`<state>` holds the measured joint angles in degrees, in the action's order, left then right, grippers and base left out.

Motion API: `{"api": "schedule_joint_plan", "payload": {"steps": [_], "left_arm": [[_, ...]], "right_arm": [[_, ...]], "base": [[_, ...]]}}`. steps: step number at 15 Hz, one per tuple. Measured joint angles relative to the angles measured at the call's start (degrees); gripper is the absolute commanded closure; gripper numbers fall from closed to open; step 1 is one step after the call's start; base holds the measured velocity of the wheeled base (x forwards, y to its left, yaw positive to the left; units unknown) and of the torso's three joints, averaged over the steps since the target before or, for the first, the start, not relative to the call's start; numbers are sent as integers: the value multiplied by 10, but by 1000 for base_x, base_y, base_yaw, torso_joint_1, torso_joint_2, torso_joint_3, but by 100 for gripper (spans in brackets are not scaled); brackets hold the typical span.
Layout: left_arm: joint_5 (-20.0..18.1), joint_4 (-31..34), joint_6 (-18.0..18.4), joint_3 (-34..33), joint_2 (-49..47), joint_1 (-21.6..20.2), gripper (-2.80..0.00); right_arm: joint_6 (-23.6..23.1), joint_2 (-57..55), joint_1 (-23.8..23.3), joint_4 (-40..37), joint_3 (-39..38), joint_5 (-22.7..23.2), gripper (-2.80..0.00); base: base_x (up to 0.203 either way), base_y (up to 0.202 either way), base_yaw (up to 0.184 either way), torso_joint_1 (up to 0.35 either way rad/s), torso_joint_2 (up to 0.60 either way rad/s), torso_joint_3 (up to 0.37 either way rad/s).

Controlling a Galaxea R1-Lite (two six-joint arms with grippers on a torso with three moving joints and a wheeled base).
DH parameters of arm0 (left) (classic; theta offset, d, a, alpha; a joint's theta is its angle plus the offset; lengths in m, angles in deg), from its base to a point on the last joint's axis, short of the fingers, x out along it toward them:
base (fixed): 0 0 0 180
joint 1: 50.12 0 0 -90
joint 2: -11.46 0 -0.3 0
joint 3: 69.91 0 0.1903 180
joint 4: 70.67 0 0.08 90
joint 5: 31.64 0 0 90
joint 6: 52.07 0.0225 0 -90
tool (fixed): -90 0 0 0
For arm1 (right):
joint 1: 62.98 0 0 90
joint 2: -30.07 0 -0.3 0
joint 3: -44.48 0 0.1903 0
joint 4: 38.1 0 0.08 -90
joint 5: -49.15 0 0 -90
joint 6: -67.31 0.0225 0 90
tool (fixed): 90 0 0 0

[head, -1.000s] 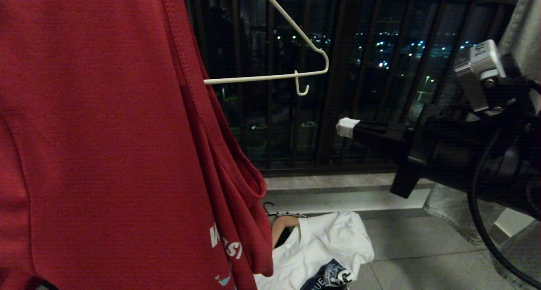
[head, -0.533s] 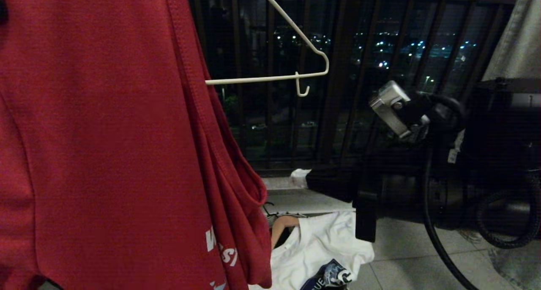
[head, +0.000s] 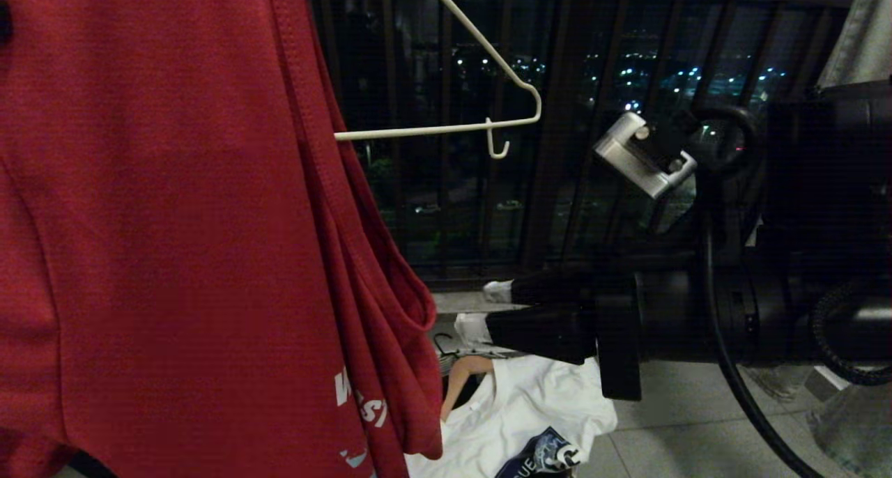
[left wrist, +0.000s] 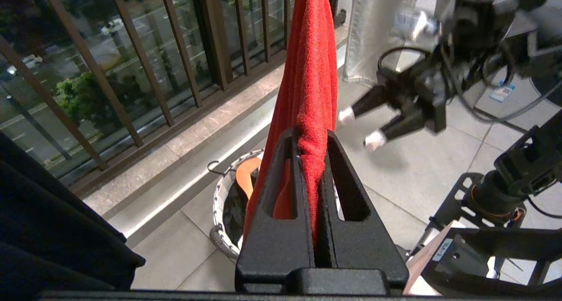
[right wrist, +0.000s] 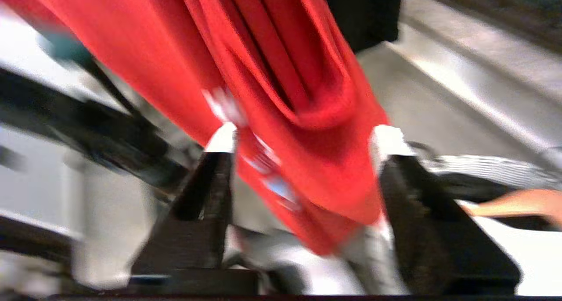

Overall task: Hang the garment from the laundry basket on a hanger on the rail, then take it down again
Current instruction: Hang the clothes on the clothes rack

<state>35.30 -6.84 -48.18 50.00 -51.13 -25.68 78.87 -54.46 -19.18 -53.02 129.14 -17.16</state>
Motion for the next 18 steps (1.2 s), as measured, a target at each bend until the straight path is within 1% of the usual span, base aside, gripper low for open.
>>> {"api": "schedule_joint_plan", "payload": {"steps": [1, 2, 6, 18], "left_arm": [[0, 0, 1, -3, 1, 0, 0], [0, 0, 0, -6, 2, 0, 0], [-1, -1, 1, -7, 6, 0, 0], [-2, -4, 2, 2, 8, 1, 0]], "right_arm": [[34, -2, 3, 0, 13, 6, -280], [53, -5, 4, -1, 21, 9, -280], [104, -37, 6, -1, 53, 5, -280], [111, -101, 0, 3, 73, -7, -280]], "base": [[0, 0, 0, 0, 0, 0], [0, 0, 0, 0, 0, 0], [0, 0, 0, 0, 0, 0], [0, 0, 0, 0, 0, 0]]}}
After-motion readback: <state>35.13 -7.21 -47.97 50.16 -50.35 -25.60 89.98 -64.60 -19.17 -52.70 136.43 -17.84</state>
